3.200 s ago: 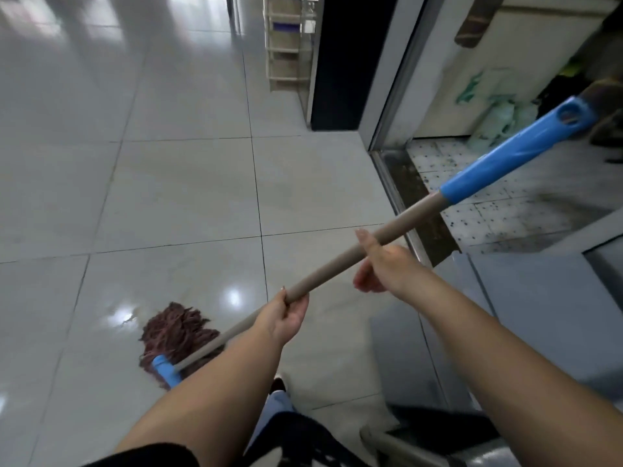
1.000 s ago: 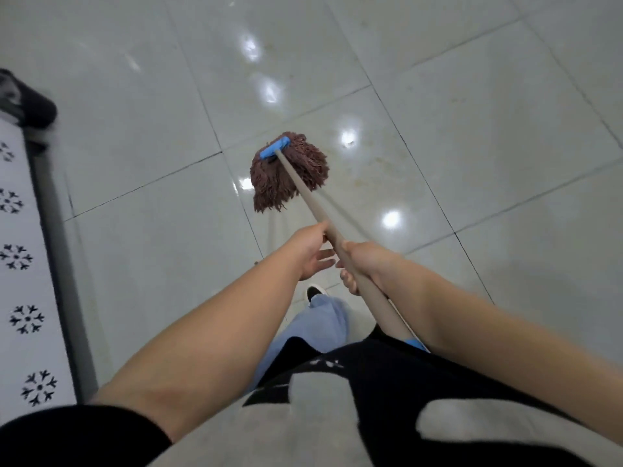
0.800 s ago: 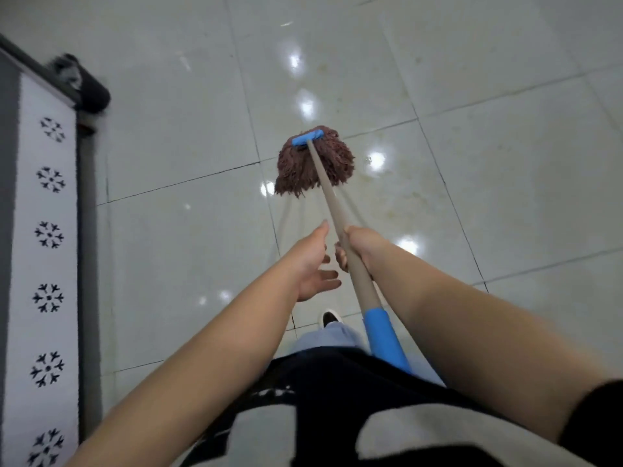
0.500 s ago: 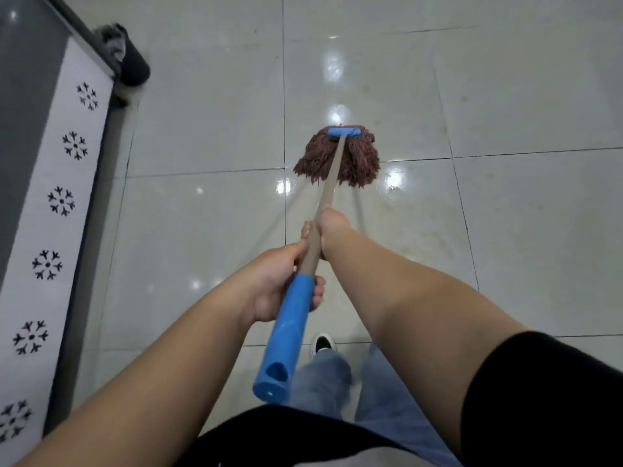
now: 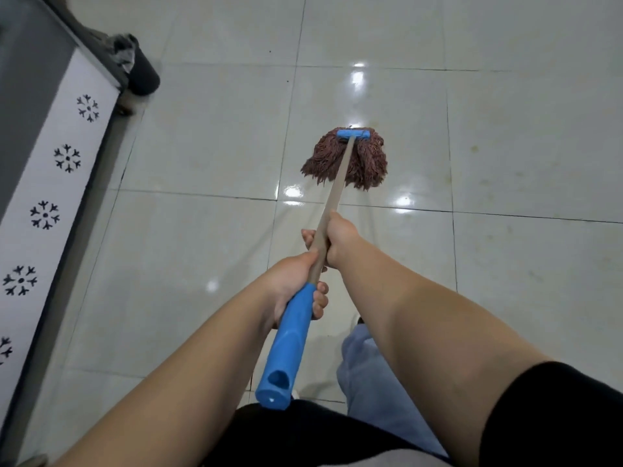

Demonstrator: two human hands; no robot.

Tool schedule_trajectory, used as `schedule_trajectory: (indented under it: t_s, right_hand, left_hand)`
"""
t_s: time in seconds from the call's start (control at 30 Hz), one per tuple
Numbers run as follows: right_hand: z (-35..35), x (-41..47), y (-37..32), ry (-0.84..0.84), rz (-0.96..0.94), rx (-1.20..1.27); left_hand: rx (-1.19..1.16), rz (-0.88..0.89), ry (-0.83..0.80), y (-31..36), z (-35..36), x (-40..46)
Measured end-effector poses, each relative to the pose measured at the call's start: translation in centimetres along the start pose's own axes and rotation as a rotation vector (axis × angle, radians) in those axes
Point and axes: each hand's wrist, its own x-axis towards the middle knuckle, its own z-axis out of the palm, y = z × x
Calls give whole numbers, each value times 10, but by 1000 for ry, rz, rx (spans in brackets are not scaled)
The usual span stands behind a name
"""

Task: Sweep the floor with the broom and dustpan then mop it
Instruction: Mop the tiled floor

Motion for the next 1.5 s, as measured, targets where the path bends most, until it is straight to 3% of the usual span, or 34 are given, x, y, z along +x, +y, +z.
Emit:
schedule_trajectory:
  t_s: [0.37, 0.57, 0.87, 1.17, 1.5]
  right_hand:
    - [-18, 24, -167, -194, -29, -93]
    - [23, 75, -247, -146, 7, -40]
    - [88, 135, -415, -27, -100, -102]
    - [87, 189, -587, 138, -139, -315]
    - [81, 275, -815, 109, -72, -435]
  left_hand:
    - [-49, 30, -4, 152, 80, 53]
    - [17, 35, 1, 257, 74, 93]
    - [29, 55, -51, 466, 85, 149]
    - [-167, 117, -131, 605, 174, 194]
    - [-314, 108, 22, 797, 285, 253]
